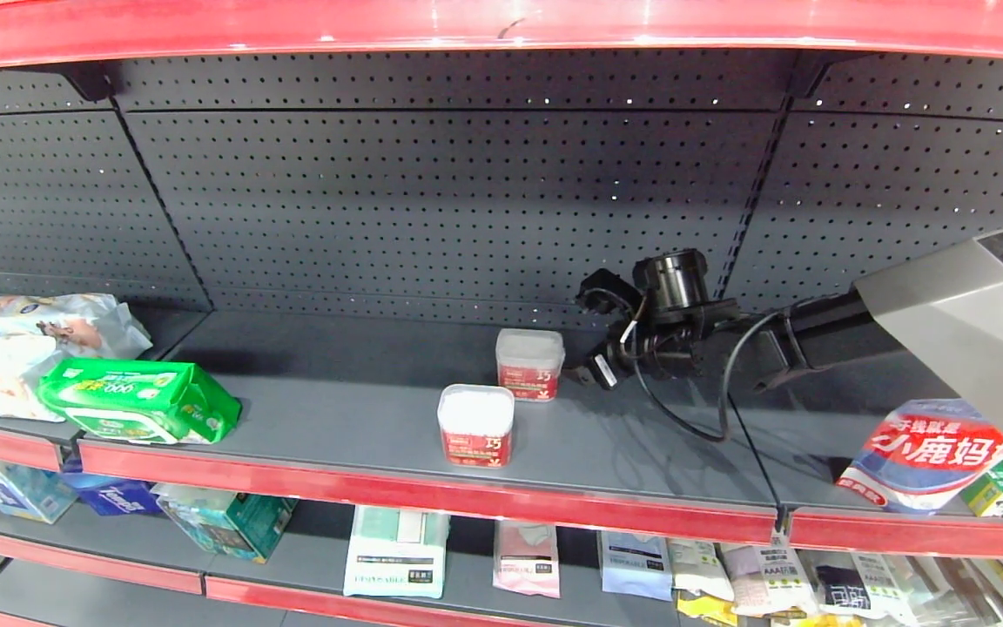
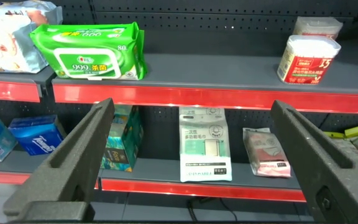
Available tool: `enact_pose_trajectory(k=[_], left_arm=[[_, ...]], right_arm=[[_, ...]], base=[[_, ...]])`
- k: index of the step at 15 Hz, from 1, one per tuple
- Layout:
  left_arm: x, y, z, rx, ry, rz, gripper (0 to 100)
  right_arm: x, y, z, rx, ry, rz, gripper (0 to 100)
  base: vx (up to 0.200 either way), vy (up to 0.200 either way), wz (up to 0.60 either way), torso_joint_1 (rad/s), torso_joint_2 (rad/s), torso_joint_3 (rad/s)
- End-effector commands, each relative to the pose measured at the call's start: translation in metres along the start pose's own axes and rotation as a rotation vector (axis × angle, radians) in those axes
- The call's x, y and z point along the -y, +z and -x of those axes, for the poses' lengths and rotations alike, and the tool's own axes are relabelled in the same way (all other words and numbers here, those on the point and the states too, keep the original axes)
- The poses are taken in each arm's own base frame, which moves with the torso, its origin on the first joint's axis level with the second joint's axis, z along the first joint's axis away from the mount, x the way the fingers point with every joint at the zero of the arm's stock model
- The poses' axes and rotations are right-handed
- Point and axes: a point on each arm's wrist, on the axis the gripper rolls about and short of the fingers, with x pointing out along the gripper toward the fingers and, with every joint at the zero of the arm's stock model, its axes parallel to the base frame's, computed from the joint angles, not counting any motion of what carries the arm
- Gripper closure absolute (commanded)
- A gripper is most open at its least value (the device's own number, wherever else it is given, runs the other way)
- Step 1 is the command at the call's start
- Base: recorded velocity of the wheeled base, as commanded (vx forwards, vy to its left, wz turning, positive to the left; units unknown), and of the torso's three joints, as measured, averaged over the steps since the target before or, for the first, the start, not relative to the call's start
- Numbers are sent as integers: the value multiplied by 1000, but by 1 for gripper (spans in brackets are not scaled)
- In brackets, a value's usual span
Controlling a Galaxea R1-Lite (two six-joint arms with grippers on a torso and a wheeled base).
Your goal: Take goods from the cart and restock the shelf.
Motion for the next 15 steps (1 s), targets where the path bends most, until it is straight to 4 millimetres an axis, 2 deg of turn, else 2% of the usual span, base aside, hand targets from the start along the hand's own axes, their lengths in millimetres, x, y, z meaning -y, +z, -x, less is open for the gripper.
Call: enact_pose_trajectory(k=[1,6,9,12,13,15], left_arm=[[0,0,0,0,0,2,0],[0,0,0,0,0,1,0],[0,0,0,0,0,1,0],[0,0,0,0,0,1,0],[0,0,0,0,0,1,0],[0,0,0,0,0,1,0]], right_arm=[[-2,1,0,1,3,2,0],[-2,0,0,0,4,2,0],[4,4,12,11,-16,-9,0],[6,10,59,22,-65,-48,0],[6,11,62,24,-69,-51,0],[12,15,99,61,-107,-91,0]], base=[[0,0,0,0,0,0],[0,0,0,0,0,0],[0,0,0,0,0,0],[0,0,0,0,0,0],[0,0,0,0,0,0],[0,0,0,0,0,0]])
